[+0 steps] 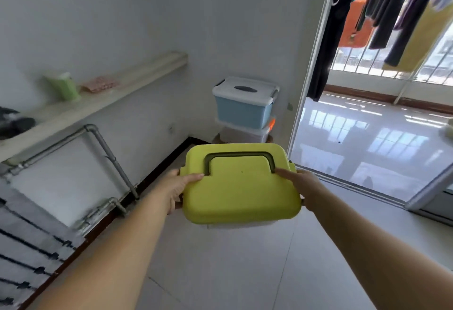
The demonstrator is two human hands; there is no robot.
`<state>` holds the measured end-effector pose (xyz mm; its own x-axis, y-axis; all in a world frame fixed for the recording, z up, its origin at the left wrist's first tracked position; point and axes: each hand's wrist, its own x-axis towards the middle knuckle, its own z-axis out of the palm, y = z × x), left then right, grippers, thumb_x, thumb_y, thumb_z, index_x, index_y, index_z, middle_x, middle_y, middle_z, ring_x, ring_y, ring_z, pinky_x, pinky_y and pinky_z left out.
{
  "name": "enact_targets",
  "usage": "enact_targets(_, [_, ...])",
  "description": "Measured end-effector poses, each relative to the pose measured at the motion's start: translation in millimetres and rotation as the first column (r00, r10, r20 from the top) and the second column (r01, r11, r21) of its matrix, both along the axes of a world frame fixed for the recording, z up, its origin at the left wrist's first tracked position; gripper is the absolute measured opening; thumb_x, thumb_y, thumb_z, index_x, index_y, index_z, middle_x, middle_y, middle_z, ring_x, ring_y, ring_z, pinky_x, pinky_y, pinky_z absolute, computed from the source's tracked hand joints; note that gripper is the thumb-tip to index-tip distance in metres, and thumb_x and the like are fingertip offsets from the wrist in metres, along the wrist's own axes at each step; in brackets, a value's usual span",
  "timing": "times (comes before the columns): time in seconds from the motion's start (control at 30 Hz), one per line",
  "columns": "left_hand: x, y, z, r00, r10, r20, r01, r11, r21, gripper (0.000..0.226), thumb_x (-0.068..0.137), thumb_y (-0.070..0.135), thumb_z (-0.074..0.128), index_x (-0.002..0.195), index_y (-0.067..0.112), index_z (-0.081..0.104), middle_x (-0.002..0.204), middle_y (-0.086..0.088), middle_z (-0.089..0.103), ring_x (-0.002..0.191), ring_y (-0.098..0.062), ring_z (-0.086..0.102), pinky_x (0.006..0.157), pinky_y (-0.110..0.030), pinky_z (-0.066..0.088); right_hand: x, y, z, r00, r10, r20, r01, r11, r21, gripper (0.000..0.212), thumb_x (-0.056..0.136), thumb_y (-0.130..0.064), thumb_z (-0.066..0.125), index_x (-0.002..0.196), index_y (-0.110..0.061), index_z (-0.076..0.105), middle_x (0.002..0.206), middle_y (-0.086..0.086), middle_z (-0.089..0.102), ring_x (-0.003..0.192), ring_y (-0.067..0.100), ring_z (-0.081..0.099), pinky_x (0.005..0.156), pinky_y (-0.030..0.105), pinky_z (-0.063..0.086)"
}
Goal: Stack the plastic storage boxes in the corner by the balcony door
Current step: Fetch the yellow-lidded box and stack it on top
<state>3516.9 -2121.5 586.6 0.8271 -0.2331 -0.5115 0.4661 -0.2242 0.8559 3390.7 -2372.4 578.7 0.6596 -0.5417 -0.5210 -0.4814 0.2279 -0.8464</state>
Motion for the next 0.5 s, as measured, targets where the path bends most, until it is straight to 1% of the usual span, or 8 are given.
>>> enact_targets(0.07, [55, -11, 11, 0.999, -0.018, 0.026, 0.019, 0.999, -0.026, 0.066, 0.072, 0.02, 0.077, 0.132, 0.013, 0.049, 0.127, -0.014, 0.06, 0.093, -0.026, 0.058, 0.071, -0.034, 0.048, 45, -9, 8, 0.999, -0.034, 0.02, 0.034, 0.999, -0.013, 0.071, 0.07, -0.039, 0.078, 0.127, -0.006, 0.052, 0.109, 0.009, 0.06, 0.092, 0.029, 0.057, 0.08, 0.045, 0.048])
enact_targets(0.17, [116, -32, 24, 0.996, -0.033, 0.088, 0.041, 0.994, -0.1, 0.069, 0.074, 0.017, 0.076, 0.136, 0.013, 0.046, 0.131, -0.015, 0.059, 0.1, -0.029, 0.058, 0.077, -0.038, 0.05, 98, -26, 23, 0.996, -0.055, 0.071, 0.058, 0.998, -0.038, 0.07, 0.071, -0.041, 0.077, 0.127, -0.006, 0.053, 0.107, 0.008, 0.06, 0.092, 0.029, 0.057, 0.079, 0.044, 0.049])
enact_targets(0.23, [161, -50, 33, 0.993, -0.028, 0.114, 0.045, 0.988, -0.148, 0.068, 0.076, 0.019, 0.074, 0.137, 0.012, 0.046, 0.131, -0.014, 0.059, 0.098, -0.027, 0.058, 0.078, -0.037, 0.049, 144, -45, 32, 0.993, -0.068, 0.101, 0.075, 0.995, -0.068, 0.069, 0.071, -0.043, 0.075, 0.126, -0.006, 0.054, 0.109, 0.009, 0.061, 0.094, 0.03, 0.059, 0.084, 0.045, 0.05])
enact_targets(0.27, [182, -60, 37, 0.991, -0.014, 0.134, 0.037, 0.984, -0.172, 0.065, 0.077, 0.02, 0.073, 0.136, 0.011, 0.047, 0.13, -0.014, 0.059, 0.096, -0.026, 0.059, 0.076, -0.035, 0.048, 165, -54, 37, 0.99, -0.076, 0.122, 0.087, 0.993, -0.085, 0.066, 0.071, -0.045, 0.075, 0.122, -0.007, 0.055, 0.106, 0.008, 0.062, 0.092, 0.029, 0.06, 0.084, 0.045, 0.05])
enact_targets(0.37, [248, -95, 52, 0.982, 0.03, 0.186, 0.015, 0.972, -0.236, 0.058, 0.079, 0.024, 0.072, 0.132, 0.009, 0.052, 0.126, -0.014, 0.062, 0.086, -0.022, 0.061, 0.069, -0.031, 0.049, 234, -86, 49, 0.97, -0.11, 0.215, 0.136, 0.984, -0.11, 0.046, 0.072, -0.046, 0.074, 0.101, -0.015, 0.057, 0.083, -0.001, 0.061, 0.073, 0.018, 0.06, 0.073, 0.039, 0.048])
enact_targets(0.43, [297, -123, 57, 0.976, 0.059, 0.208, 0.0, 0.963, -0.269, 0.055, 0.079, 0.024, 0.072, 0.129, 0.008, 0.055, 0.124, -0.015, 0.064, 0.088, -0.025, 0.064, 0.074, -0.034, 0.053, 283, -113, 52, 0.957, -0.133, 0.258, 0.162, 0.982, -0.093, 0.038, 0.071, -0.045, 0.075, 0.086, -0.016, 0.055, 0.079, -0.003, 0.06, 0.07, 0.015, 0.059, 0.07, 0.036, 0.047])
enact_targets(0.47, [317, -134, 60, 0.976, 0.07, 0.207, -0.011, 0.961, -0.276, 0.054, 0.079, 0.025, 0.072, 0.128, 0.008, 0.056, 0.123, -0.015, 0.064, 0.094, -0.027, 0.065, 0.08, -0.038, 0.054, 302, -124, 55, 0.952, -0.14, 0.27, 0.17, 0.982, -0.088, 0.037, 0.071, -0.045, 0.075, 0.083, -0.016, 0.056, 0.079, -0.003, 0.061, 0.071, 0.016, 0.06, 0.069, 0.036, 0.048])
enact_targets(0.5, [332, -145, 65, 0.976, 0.072, 0.206, -0.013, 0.961, -0.276, 0.054, 0.078, 0.026, 0.072, 0.127, 0.008, 0.057, 0.123, -0.016, 0.064, 0.101, -0.029, 0.065, 0.085, -0.042, 0.054, 318, -134, 59, 0.952, -0.139, 0.274, 0.169, 0.982, -0.086, 0.038, 0.071, -0.044, 0.076, 0.086, -0.015, 0.058, 0.082, -0.002, 0.062, 0.073, 0.018, 0.062, 0.069, 0.036, 0.05])
